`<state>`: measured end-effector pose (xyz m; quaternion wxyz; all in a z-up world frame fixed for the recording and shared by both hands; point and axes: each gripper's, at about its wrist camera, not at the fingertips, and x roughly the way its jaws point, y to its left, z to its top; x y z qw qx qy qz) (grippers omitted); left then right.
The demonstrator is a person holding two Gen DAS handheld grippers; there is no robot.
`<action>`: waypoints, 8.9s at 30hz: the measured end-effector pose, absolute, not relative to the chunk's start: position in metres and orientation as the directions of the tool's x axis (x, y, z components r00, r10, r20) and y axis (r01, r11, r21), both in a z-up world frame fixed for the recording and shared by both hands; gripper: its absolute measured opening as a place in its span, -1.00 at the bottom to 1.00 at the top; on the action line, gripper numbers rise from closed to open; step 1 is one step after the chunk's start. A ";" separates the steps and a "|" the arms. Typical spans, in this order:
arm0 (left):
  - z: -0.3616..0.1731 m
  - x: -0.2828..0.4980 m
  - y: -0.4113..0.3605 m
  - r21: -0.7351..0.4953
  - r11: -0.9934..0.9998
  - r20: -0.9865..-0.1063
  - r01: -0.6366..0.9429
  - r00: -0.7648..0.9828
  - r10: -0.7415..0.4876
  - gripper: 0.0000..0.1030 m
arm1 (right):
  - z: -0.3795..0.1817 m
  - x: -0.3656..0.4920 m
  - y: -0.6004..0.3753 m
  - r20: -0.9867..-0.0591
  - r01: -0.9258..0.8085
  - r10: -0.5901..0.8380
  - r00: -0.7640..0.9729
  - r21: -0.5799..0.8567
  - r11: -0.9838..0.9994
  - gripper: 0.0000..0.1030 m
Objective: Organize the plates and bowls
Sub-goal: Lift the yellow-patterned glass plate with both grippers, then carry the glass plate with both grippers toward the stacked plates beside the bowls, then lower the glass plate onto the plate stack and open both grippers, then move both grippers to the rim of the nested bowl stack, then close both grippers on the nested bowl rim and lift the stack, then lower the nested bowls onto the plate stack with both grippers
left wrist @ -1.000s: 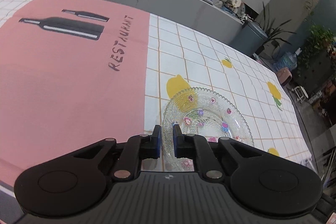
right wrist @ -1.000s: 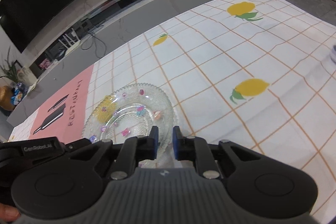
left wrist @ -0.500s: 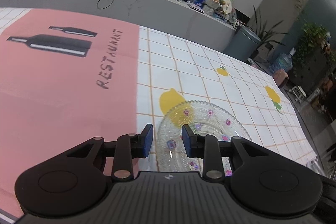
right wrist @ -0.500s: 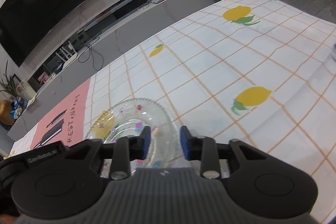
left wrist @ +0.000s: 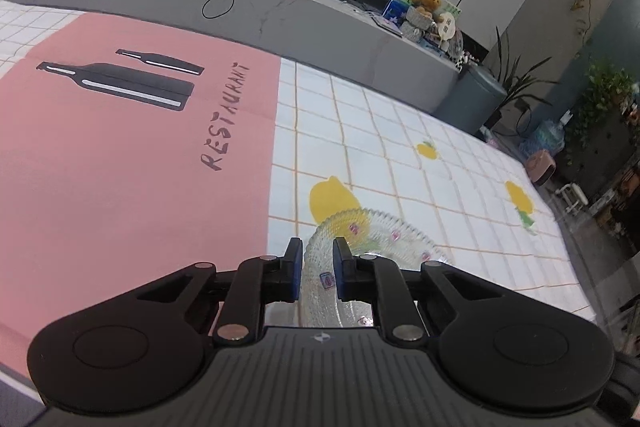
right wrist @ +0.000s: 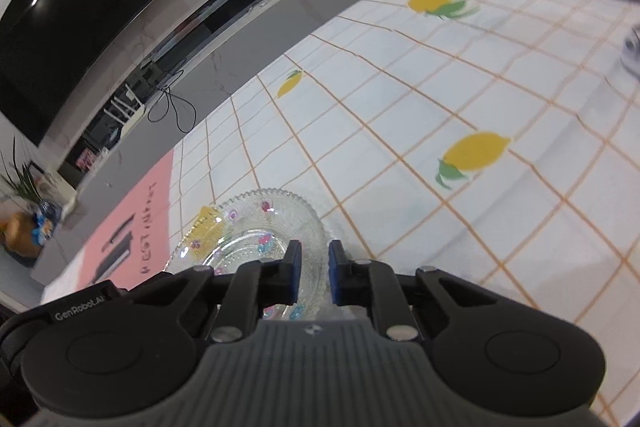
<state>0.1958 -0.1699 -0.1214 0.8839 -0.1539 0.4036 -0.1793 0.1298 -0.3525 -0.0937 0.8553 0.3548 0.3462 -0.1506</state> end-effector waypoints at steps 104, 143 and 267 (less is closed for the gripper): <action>-0.116 0.061 -0.065 -0.368 0.921 -0.636 0.125 0.689 -0.348 -0.94 | -0.064 0.009 -0.247 -0.678 0.383 0.016 0.735 0.434 0.816 -0.65; -0.004 0.000 -0.005 -0.153 0.969 -0.485 0.192 0.840 -0.243 0.23 | 0.008 -0.019 -0.156 -0.604 0.082 0.144 0.784 0.332 0.940 0.64; -0.057 0.091 -0.058 -0.619 0.782 -0.635 0.068 0.542 -0.550 0.04 | 0.015 0.041 -0.252 -0.674 0.301 0.376 0.636 0.665 0.683 -0.05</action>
